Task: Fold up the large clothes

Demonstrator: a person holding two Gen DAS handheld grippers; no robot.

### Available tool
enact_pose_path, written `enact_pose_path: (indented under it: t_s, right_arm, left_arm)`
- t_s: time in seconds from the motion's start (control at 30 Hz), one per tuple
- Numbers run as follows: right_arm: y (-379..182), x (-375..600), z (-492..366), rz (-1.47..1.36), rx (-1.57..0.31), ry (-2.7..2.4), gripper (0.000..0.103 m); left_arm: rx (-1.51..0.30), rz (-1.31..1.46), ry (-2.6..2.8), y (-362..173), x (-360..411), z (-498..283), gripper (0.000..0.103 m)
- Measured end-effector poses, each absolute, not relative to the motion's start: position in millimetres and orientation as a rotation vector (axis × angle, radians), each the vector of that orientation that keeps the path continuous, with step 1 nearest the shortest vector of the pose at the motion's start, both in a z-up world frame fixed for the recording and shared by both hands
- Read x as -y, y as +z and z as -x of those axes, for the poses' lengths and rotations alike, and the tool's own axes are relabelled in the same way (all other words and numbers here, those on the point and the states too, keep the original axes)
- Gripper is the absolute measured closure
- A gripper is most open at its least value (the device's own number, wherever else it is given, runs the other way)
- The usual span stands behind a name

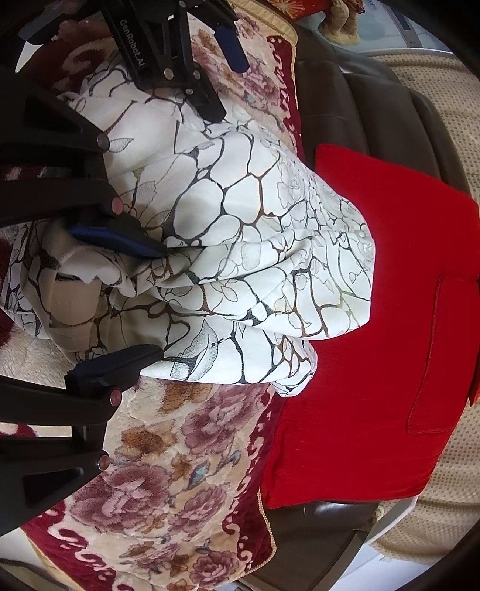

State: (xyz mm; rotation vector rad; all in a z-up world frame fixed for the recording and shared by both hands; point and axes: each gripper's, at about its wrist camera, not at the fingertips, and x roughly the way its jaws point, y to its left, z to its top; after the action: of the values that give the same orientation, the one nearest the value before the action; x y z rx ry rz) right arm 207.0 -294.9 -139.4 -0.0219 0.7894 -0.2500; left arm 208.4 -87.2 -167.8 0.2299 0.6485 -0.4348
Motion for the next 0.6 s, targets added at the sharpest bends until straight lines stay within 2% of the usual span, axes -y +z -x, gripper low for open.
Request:
enact_pose_path:
  t_s: [0.6]
  right_arm:
    - [-142.8, 292.4, -210.6, 0.068, -0.785, -0.261, 0.049]
  left_arm:
    - [-0.672, -0.270, -0.401, -177.8, 98.6, -224.5, 0.007]
